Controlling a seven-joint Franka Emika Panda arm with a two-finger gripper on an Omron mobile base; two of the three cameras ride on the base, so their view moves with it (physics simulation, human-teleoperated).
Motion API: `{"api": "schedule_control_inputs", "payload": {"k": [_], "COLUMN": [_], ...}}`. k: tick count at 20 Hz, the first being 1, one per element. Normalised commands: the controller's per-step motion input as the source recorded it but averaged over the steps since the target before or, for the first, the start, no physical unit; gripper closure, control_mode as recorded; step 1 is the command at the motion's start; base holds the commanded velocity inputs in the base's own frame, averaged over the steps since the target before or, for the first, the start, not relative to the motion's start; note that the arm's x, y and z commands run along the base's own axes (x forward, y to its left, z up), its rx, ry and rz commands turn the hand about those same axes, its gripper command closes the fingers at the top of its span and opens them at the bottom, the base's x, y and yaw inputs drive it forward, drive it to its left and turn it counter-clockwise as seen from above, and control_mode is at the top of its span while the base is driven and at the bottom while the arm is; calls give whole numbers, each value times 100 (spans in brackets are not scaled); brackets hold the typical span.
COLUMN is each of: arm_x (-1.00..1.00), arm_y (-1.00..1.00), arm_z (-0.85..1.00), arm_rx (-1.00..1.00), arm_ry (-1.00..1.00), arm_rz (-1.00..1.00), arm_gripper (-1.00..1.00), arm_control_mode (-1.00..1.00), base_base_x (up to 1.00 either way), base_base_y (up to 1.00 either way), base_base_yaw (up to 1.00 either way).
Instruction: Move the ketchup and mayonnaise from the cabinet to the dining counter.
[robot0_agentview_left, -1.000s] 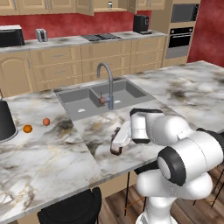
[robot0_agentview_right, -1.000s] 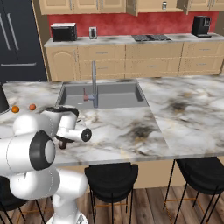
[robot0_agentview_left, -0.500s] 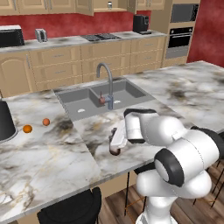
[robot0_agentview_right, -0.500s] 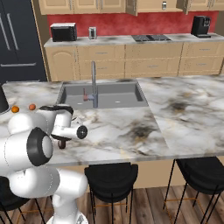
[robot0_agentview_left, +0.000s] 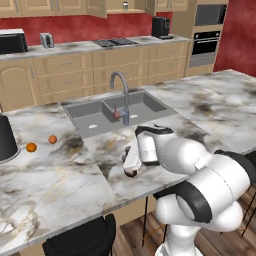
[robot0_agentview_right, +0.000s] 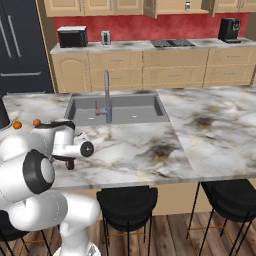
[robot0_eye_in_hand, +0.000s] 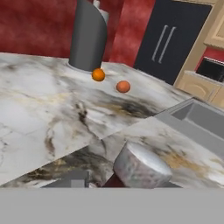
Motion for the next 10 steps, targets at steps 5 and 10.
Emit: {"api": "schedule_control_inputs", "payload": {"k": [5, 10], "arm_x": [-32, -36], "arm_y": [-1, -13], "arm_z": [-42, -37], "arm_rx": [0, 0], "arm_ry": [0, 0], "arm_rz": [-1, -2], "arm_gripper": [100, 100], "arm_control_mode": [-100, -100], "base_base_x": [0, 0], "base_base_y": [0, 0], "base_base_yaw": [0, 0]}}
